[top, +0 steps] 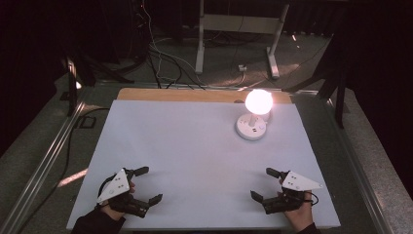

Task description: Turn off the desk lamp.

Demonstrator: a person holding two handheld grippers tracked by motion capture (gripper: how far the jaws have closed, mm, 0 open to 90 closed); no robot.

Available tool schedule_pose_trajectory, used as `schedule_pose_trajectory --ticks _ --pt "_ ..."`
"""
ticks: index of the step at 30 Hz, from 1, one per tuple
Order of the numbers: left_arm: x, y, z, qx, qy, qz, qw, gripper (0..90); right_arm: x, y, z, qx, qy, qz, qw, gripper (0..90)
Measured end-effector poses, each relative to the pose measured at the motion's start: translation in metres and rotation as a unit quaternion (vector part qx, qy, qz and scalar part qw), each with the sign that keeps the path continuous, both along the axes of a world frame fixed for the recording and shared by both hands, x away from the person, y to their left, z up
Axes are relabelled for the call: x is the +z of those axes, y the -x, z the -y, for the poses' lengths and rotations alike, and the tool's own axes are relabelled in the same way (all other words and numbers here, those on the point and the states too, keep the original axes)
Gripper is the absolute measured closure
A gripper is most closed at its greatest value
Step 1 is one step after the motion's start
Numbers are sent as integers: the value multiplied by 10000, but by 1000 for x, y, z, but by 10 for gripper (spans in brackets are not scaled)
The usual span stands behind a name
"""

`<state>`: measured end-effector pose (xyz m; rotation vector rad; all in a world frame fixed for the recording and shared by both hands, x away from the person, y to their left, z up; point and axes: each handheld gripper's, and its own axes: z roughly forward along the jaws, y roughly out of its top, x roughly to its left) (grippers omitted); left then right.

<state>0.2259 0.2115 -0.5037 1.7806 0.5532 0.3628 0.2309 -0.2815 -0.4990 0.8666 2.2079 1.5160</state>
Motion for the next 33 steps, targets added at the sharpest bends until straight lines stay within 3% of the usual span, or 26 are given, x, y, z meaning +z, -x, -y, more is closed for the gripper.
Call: schedule_pose_trajectory --ticks 6,14,16,30,33 --pt "0 0 0 -18 -24 13 10000 5 0 1 -2 -27 170 72 9998 0" --pt "1 2 0 -47 -42 13 10000 5 2 3 -6 75 189 -246 9995 0" --pt "0 2 0 -54 -17 -2 10000 5 2 4 -9 130 320 -255 9991 0" --pt "1 2 -1 -12 -24 5 10000 5 14 7 -16 188 206 -301 9992 0" --pt "1 2 -1 -4 -13 -19 10000 5 21 6 -18 198 206 -192 9994 0"
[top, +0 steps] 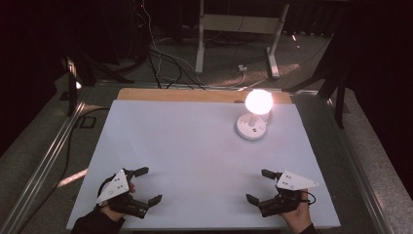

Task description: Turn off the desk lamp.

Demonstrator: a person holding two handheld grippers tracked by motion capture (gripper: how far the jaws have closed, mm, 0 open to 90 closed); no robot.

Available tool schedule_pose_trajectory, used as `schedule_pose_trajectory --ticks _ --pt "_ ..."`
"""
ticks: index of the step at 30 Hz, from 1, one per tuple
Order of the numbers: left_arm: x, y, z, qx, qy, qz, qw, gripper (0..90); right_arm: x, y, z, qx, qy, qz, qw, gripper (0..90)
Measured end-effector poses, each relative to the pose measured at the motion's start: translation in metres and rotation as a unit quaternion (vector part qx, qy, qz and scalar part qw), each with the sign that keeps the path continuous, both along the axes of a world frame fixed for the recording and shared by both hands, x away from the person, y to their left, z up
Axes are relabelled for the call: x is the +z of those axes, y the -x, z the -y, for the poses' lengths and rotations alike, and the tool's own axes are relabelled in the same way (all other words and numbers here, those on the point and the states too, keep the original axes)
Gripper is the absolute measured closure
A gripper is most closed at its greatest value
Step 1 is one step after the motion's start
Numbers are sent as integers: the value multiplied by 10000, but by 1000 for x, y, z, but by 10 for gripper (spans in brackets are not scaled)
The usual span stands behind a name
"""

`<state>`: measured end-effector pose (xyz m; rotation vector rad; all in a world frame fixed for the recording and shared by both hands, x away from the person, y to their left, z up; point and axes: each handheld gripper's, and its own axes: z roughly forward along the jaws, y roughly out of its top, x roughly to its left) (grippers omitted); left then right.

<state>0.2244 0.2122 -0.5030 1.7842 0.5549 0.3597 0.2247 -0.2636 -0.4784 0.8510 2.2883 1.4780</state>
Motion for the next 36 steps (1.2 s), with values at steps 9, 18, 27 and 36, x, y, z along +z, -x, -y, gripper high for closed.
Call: schedule_pose_trajectory --ticks 9,18,27,36 --pt "1 0 0 -5 58 -9 10000 5 16 -10 -1 -38 -100 72 9999 0" --pt "1 0 -1 4 97 -6 10000 5 33 -27 0 -100 -98 242 9996 0" --pt "1 0 -1 7 105 -23 9999 5 43 -43 -2 -212 -57 332 9992 0" --pt "2 0 -1 -5 112 -25 9999 5 45 -64 -8 -265 -7 313 9992 0"
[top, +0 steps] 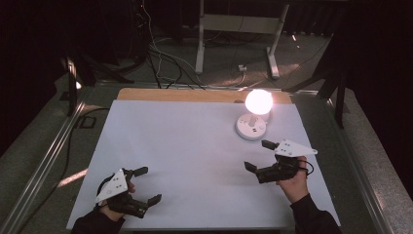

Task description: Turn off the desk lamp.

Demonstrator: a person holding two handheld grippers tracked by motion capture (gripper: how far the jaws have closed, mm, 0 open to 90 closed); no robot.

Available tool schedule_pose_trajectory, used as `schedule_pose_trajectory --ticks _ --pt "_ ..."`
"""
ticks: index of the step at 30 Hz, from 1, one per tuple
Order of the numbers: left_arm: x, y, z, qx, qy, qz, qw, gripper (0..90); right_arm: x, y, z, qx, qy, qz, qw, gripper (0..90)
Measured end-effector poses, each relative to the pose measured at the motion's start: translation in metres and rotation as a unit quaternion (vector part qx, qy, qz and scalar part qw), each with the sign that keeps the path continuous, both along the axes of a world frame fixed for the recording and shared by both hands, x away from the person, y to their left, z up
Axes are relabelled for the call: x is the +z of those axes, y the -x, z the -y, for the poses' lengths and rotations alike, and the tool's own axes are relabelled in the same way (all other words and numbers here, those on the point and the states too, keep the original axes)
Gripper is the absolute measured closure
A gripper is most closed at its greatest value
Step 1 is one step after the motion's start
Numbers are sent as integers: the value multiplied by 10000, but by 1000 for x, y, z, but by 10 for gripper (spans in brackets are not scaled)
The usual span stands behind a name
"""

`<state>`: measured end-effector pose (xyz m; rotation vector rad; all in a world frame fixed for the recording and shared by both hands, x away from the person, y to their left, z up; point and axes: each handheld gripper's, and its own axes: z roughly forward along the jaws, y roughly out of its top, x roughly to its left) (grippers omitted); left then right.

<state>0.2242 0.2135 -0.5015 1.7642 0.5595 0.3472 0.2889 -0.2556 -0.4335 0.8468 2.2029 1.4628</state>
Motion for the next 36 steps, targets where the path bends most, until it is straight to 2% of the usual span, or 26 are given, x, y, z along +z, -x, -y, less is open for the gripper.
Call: schedule_pose_trajectory --ticks 5,6,12,19,25,28,31,36 --pt "0 0 0 -7 11 -5 10000 5 -2 -10 -3 -115 70 -4 9999 0" --pt "0 0 0 -11 19 -5 10000 5 -3 -16 -5 -306 35 -42 9995 0" --pt "0 0 0 -4 -7 9 10000 5 -8 -29 -6 -485 -18 -129 9987 0" --pt "0 0 0 -16 12 6 10000 5 -16 -51 -9 -740 154 -156 9970 0" --pt "1 0 0 -22 19 6 10000 5 -18 -64 -12 -801 185 -233 9963 0" --pt "1 0 0 -22 17 7 10000 5 -20 -72 -13 -855 233 -133 9960 0" --pt "1 0 0 -28 19 5 10000 5 -22 -76 -13 -927 204 -145 9954 0" --pt "1 0 0 -28 22 -1 10000 5 -27 -87 -12 -1034 252 -317 9938 0"
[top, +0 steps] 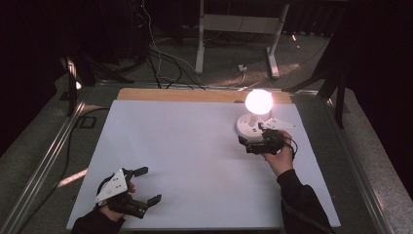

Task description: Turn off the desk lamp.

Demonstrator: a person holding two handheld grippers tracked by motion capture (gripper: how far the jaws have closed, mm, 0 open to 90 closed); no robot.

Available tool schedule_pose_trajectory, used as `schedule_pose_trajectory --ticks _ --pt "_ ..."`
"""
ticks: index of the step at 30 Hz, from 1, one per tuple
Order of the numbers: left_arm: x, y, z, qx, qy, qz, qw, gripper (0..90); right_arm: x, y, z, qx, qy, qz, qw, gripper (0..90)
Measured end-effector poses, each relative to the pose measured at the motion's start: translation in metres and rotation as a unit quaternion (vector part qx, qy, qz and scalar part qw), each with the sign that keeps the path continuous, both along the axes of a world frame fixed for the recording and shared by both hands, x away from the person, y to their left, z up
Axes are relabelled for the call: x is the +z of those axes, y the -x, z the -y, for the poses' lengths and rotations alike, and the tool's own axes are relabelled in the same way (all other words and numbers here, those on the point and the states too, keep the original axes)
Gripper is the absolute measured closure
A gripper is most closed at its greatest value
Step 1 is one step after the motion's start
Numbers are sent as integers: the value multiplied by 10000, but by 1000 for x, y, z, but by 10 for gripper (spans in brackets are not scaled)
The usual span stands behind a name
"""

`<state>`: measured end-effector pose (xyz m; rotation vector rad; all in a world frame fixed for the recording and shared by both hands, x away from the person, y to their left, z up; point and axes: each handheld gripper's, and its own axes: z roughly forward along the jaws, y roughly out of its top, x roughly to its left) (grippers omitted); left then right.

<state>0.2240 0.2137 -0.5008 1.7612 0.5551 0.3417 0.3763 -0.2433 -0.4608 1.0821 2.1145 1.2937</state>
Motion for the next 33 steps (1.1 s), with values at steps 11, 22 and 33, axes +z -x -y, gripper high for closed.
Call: schedule_pose_trajectory --ticks 11,22,33 --pt "0 0 0 -5 9 -4 10000 5 -12 -17 1 -241 121 -233 9994 250" --pt "0 0 0 28 9 -22 10000 5 -21 -25 -3 -488 410 -359 9973 601" --pt "-1 0 0 16 15 -39 10000 5 -24 -31 -7 -810 612 -249 9945 895"
